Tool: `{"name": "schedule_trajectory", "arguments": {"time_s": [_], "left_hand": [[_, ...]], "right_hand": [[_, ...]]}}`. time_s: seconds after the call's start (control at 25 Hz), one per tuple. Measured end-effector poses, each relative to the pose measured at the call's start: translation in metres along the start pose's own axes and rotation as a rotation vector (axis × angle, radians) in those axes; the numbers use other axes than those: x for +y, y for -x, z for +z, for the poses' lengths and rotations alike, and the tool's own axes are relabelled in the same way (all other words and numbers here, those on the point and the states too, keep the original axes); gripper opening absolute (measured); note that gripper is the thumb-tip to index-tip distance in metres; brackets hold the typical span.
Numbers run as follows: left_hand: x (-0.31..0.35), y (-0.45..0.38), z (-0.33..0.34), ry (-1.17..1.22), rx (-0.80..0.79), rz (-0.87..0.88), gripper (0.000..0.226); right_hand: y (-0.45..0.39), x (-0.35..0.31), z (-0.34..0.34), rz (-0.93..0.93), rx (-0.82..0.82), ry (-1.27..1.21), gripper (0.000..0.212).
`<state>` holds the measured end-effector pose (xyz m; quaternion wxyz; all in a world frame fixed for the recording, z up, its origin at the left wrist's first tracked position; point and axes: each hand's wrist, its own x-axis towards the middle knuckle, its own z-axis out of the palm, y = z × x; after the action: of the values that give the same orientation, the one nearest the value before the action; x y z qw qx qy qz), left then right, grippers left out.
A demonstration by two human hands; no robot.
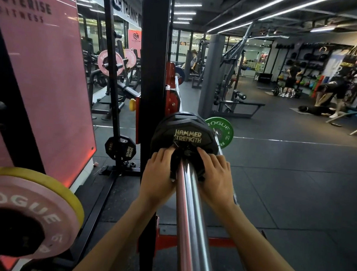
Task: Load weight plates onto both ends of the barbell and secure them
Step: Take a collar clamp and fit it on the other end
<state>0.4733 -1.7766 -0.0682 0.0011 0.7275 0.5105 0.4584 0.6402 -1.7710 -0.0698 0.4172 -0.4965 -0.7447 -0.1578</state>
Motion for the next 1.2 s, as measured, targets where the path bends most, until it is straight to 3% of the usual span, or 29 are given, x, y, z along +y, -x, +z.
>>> {"name": "schedule_trajectory", "arguments": {"time_s": [0.16, 0.28, 0.44, 0.6, 0.8, 1.2], "left_hand": [[0.000, -0.007, -0.006, 0.019, -0.031, 0.017, 0.058], [-0.001, -0.015, -0.009, -0.104, -0.099, 0.065, 0.068], [-0.005, -0.020, -0.010, -0.201, -0.151, 0.082, 0.072], [-0.008, -0.026, -0.014, -0.334, -0.162, 0.148, 0.075], [-0.001, -0.030, -0.017, -0.465, -0.219, 0.176, 0.080], [-0.004, -0.032, -0.017, -0.454, -0.258, 0.180, 0.085]], "right_hand": [[-0.002, -0.003, 0.000, 0.008, -0.022, 0.009, 0.063], [-0.004, -0.006, 0.000, -0.009, -0.030, -0.018, 0.056], [-0.002, -0.006, 0.001, -0.015, -0.009, -0.016, 0.061], [-0.004, -0.009, 0.006, 0.031, 0.035, -0.041, 0.084], [-0.003, -0.004, 0.011, -0.072, 0.123, 0.102, 0.078], [-0.010, 0.001, 0.004, -0.142, 0.115, 0.234, 0.074]]}}
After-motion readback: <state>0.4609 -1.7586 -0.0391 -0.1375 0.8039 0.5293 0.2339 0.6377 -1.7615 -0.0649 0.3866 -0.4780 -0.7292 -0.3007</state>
